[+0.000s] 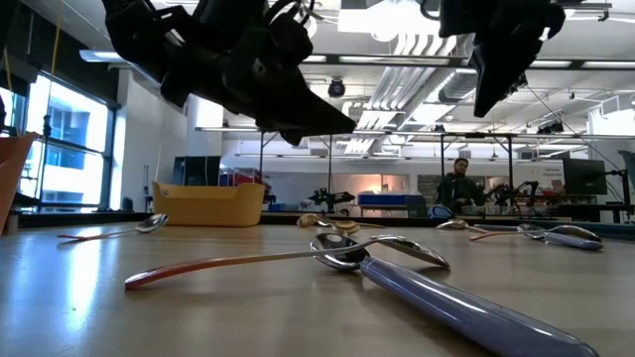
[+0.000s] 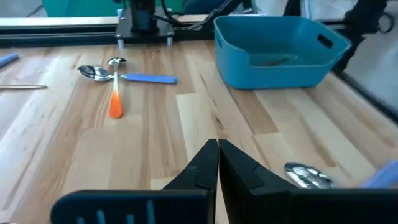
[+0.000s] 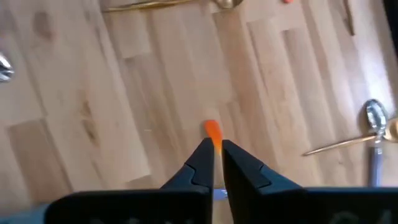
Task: Sort silverware by color (type)
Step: Put the orange spoon into the orange bin
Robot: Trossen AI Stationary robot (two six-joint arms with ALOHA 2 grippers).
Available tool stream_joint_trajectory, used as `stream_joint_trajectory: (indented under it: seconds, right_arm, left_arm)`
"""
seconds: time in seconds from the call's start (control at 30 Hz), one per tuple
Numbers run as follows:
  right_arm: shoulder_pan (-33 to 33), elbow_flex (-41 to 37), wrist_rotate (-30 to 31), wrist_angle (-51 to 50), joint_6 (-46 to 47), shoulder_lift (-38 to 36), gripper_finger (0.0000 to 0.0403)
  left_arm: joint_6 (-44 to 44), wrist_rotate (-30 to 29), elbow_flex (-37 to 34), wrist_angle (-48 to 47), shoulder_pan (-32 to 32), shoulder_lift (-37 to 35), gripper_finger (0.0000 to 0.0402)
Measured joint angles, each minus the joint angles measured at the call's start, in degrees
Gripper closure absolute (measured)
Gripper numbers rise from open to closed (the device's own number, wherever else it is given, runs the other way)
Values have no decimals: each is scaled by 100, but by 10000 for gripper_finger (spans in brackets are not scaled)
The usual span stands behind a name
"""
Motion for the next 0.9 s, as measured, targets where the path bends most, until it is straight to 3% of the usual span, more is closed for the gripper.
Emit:
stream_joint_trajectory:
  seconds: [0.13, 0.3, 0.47, 0.73, 0.9]
  right_arm:
    - [-228, 0, 214, 6, -342, 0, 363]
    - [-297, -247, 561, 535, -663, -84, 370]
    - [-361, -1069, 515, 1823, -998, -419, 395]
    - [-578, -2416, 452, 4951, -2022, -1034, 401]
    - [-662, -3164, 315, 6725, -2523, -1344, 402]
  left_arm:
    - [60, -305, 0, -109, -53, 0, 397]
    - [129, -464, 0, -105, -132, 0, 397]
    - [161, -522, -8, -14, -229, 0, 397]
    - [-209, -728, -952, 1976, -283, -28, 397]
    - [-235, -862, -1339, 2171, -159, -351, 397]
